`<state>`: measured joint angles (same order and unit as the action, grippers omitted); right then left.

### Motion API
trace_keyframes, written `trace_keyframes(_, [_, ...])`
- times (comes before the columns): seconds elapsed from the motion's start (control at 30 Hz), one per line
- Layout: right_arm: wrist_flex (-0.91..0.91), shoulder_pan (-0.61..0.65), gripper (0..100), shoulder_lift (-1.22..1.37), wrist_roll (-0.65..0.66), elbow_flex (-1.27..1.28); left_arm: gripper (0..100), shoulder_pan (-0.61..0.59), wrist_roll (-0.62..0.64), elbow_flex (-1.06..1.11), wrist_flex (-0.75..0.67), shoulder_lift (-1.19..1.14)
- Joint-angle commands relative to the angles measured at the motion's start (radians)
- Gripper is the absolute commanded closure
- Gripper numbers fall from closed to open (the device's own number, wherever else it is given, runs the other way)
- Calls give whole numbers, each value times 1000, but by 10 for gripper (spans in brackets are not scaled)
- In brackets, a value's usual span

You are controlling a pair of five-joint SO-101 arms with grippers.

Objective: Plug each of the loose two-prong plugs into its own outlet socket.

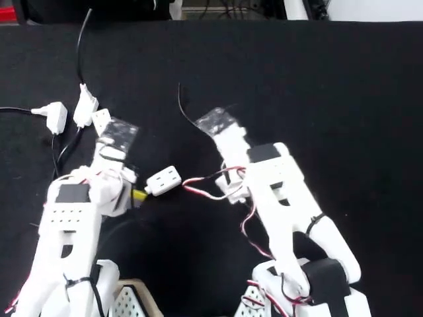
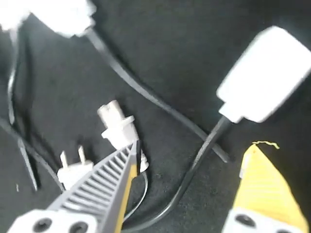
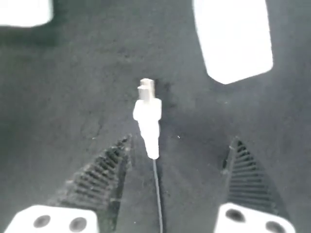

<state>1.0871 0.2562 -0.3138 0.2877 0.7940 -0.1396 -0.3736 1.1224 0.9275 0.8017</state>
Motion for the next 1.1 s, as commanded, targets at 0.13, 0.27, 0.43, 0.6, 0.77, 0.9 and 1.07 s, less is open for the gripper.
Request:
trace_keyframes(0.13, [167,-89,712,-31,-295,-163,668,-96,106,19,-23,18])
trace_keyframes(0.27, [219,-60,717,-30,-288,-156,668,-97,104,68,-25,21])
trace_keyframes(0.43, [215,9,854,-30,-106,-102,668,-97,8,114,-25,21])
trace_keyframes(0.6, [41,29,884,-2,-40,-30,668,-99,-34,191,-118,21])
trace_keyframes(0.77, [-52,37,884,84,-28,30,668,-120,-34,189,-123,21])
trace_keyframes(0.9, [-121,37,887,160,-28,27,668,-120,-34,193,-126,21])
trace_keyframes(1.07, [-157,35,908,180,72,13,668,-120,-34,194,-126,21])
